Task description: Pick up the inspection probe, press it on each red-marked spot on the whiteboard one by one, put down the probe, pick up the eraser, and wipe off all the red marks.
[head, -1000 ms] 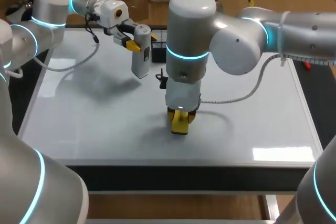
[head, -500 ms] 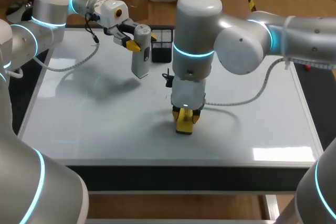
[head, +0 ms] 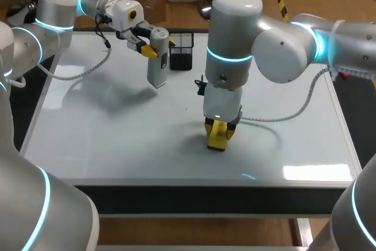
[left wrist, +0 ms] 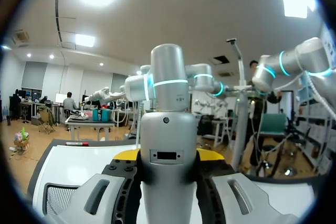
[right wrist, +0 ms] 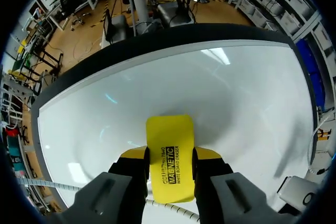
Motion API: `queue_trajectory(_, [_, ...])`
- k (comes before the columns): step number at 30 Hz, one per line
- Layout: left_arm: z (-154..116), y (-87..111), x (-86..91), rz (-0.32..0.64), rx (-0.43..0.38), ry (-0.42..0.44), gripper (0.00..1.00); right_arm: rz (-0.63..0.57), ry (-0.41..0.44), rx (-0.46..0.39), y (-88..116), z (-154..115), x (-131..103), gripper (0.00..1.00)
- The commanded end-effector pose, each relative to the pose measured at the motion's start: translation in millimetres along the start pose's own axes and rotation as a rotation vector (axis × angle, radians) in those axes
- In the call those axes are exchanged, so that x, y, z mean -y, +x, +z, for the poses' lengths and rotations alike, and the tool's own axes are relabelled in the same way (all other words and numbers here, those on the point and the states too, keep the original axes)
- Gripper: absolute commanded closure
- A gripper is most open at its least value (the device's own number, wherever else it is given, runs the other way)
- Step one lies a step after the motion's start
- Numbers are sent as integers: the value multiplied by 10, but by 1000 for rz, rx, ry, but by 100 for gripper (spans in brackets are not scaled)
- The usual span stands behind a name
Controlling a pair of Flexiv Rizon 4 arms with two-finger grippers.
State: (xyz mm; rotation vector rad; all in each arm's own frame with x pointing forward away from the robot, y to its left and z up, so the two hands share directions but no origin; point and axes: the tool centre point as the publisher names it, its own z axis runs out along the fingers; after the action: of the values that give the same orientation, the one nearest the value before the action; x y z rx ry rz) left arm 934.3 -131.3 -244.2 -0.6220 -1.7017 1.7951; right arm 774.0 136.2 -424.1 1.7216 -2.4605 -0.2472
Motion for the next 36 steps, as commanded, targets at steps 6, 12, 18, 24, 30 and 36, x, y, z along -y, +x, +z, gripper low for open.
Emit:
queue_trajectory(6, [-61,-46,-6,-2,-81,5,100,37,15,16,298,-25,6,100])
queue_trajectory(12, [-61,-46,-6,-2,-81,5,100,40,44,19,339,-195,12,100])
queue_trajectory(18, [-61,-46,-6,-2,-81,5,100,17,45,7,302,-401,59,100])
queue_trajectory(24, [-61,-46,-6,-2,-81,5,100,-20,68,17,241,-621,153,100])
queue_trajectory(30, [-61,-46,-6,-2,-81,5,100,-38,86,9,205,-744,236,100])
queue_trajectory(36, [-61,-46,-6,-2,-81,5,100,-42,90,33,201,-783,246,100])
